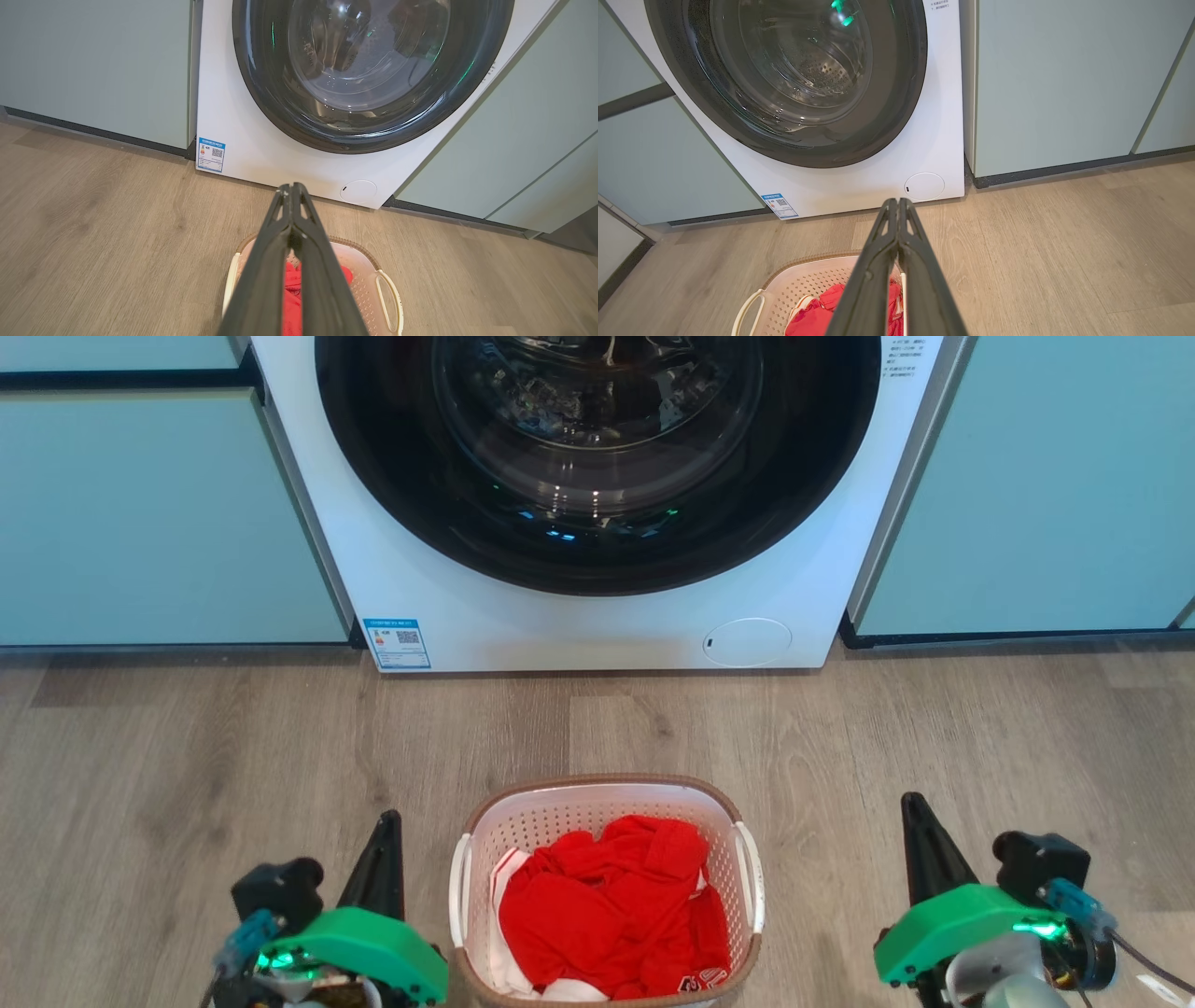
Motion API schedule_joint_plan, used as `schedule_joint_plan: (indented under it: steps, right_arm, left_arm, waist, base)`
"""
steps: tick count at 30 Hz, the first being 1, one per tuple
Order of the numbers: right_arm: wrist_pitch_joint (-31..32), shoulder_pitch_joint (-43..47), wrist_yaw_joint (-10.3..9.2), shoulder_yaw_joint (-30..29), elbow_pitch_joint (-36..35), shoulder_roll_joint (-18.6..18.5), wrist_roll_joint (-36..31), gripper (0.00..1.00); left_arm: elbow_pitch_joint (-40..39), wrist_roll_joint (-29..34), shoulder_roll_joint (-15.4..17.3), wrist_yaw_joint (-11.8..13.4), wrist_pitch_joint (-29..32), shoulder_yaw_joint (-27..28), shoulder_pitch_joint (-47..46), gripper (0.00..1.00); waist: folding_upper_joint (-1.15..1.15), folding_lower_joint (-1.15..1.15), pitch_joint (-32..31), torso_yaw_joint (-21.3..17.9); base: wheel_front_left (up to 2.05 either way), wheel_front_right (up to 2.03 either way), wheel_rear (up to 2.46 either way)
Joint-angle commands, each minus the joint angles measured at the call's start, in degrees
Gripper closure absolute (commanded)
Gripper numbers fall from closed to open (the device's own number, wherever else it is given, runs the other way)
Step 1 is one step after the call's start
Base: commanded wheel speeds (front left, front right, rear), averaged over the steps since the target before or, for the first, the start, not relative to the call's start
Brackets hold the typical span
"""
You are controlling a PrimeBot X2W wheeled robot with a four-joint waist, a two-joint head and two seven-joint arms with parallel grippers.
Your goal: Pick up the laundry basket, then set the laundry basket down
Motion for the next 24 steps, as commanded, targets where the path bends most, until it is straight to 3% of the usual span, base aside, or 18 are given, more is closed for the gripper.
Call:
schedule_joint_plan:
  steps: [1, 24]
  right_arm:
    - [0.33, -2.82, 0.02, -0.62, -1.96, -0.41, 2.17, 1.0]
    - [3.56, -3.49, 0.07, -2.45, -2.14, -0.87, 17.21, 1.0]
  left_arm:
    - [-1.96, -1.86, 0.14, -0.29, 0.46, 1.42, -2.87, 1.0]
    - [-2.31, -15.5, 0.33, -1.76, 4.2, 5.04, -3.78, 1.0]
  waist:
    - [0.0, 0.0, 0.04, -0.03]
    - [0.0, 0.0, 0.45, -0.42]
  base:
    - [0.0, 0.0, 0.0]
    - [0.0, 0.0, 0.0]
